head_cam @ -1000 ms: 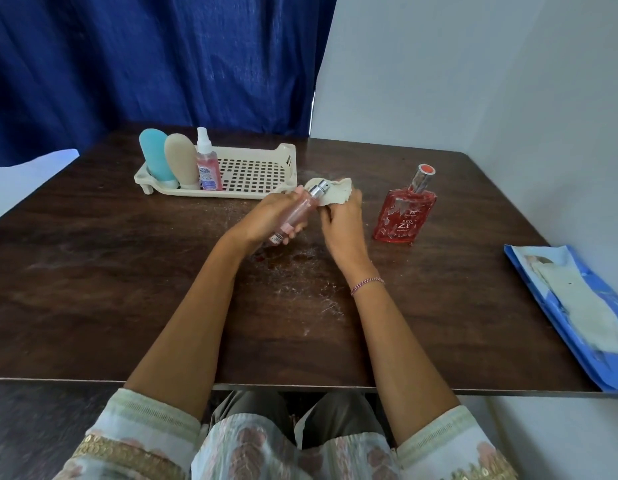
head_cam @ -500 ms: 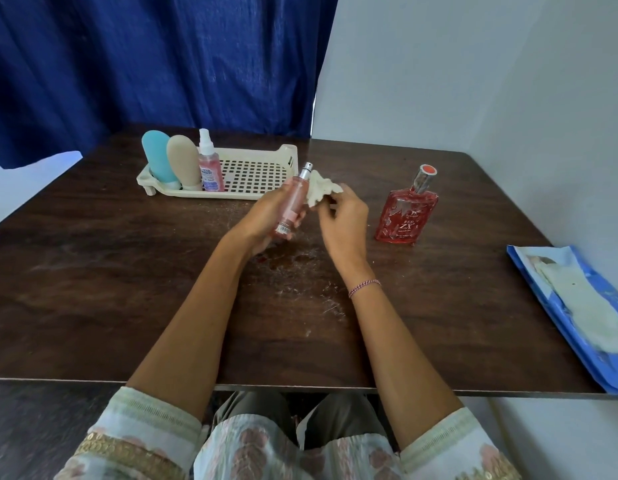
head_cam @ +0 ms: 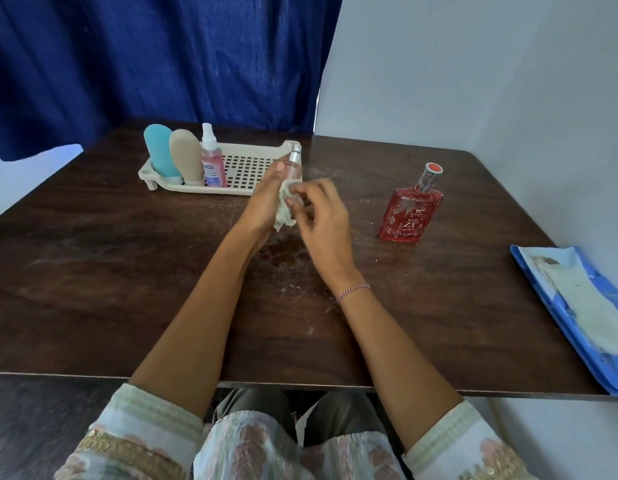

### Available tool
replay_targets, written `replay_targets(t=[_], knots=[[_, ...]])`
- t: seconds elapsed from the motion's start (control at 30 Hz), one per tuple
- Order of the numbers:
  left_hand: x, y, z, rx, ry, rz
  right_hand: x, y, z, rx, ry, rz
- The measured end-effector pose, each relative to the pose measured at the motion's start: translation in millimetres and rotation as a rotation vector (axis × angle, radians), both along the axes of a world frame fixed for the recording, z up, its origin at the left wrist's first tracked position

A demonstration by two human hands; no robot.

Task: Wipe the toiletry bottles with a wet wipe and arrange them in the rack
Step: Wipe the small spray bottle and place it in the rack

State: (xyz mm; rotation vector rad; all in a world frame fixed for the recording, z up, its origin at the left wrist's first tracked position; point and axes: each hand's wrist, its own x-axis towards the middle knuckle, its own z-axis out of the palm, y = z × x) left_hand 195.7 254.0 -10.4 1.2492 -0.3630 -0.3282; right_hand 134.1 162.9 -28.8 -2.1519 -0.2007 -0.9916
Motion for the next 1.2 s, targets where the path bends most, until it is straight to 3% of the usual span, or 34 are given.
replay_targets(t=[0.1,0.2,0.37,0.47,0.6,0.83,1.03,1.2], knots=[[4.8,4.4,-0.4,-0.055,0.128,0.106,0.0,4.1,-4.1,-0.063,0.047,0.057],[4.8,6.0,-0.4,-0.076,0.150,0.072,1.7,6.0,-2.7,-0.072,0.044,0.027],[-1.1,0.8,-1.5,0.071,0.078,-0.046,5.6,-9.4,7.1,0.173,-0.025,-0.161],[-6.8,-1.1,1.4,0.128,0.103,-0.025,5.8,-15.2,8.5,0.238,-0.056,-0.168],[-6.7,-0.7,4.0,-0.002,0.078,-0.073,0.7,-5.5,5.2,0.201,-0.025,-0.056],[7.1,13.0,1.2,-0.149,0.182,0.134,1.5,5.4,-3.3,0.024,0.030,0.057],[-2.1,1.7,4.0,0.242,0.041,0.102,6.6,-12.3,5.2,0.227,-0.001,-0.087],[-1.4,-4.0,-2.3,0.249,0.017,0.129,5.2,-15.0,1.6,0.242,-0.006,-0.098]])
